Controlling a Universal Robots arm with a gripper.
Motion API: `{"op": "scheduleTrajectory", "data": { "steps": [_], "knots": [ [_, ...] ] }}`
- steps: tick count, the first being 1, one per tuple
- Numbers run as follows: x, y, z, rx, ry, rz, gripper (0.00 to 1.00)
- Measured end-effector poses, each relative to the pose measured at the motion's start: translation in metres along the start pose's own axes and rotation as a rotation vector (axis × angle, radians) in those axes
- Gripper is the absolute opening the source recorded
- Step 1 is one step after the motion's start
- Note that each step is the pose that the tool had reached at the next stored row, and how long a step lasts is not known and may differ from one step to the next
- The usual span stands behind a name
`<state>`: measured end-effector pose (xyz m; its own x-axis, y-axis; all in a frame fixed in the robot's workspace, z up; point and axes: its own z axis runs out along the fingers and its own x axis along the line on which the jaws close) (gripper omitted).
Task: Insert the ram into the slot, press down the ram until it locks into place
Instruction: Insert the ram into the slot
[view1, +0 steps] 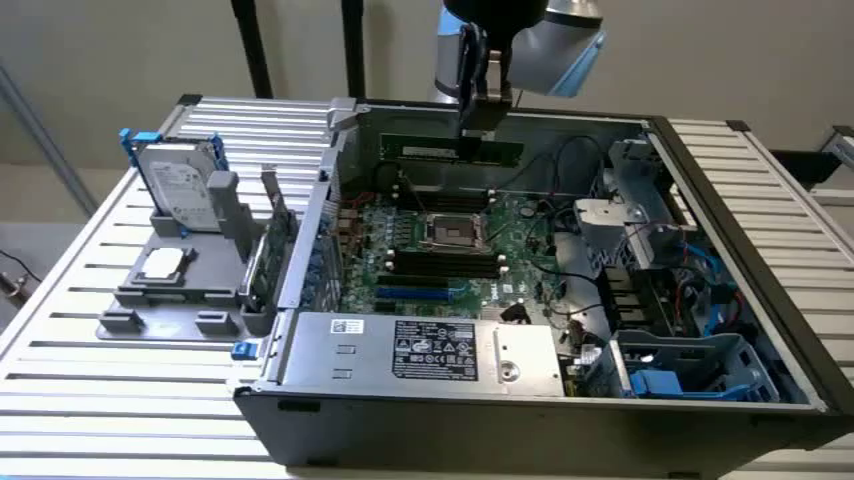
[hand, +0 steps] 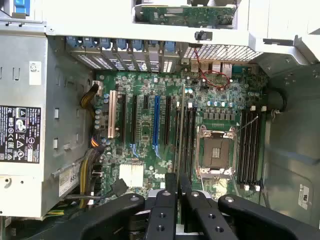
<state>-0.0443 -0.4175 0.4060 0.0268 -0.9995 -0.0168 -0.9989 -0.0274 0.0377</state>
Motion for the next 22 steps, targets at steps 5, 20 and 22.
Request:
{"op": "scheduleTrajectory", "data": {
  "steps": [5, 20, 22],
  "knots": [
    [0.000, 0.0000, -0.0002, 0.0000, 0.0000, 0.000, 0.13],
    [-0.003, -0.0019, 0.0141, 0.0000, 0.0000, 0.000, 0.13],
    [-0.004, -0.0046, 0.0177, -0.0001, 0.0002, 0.000, 0.13]
  ]
}}
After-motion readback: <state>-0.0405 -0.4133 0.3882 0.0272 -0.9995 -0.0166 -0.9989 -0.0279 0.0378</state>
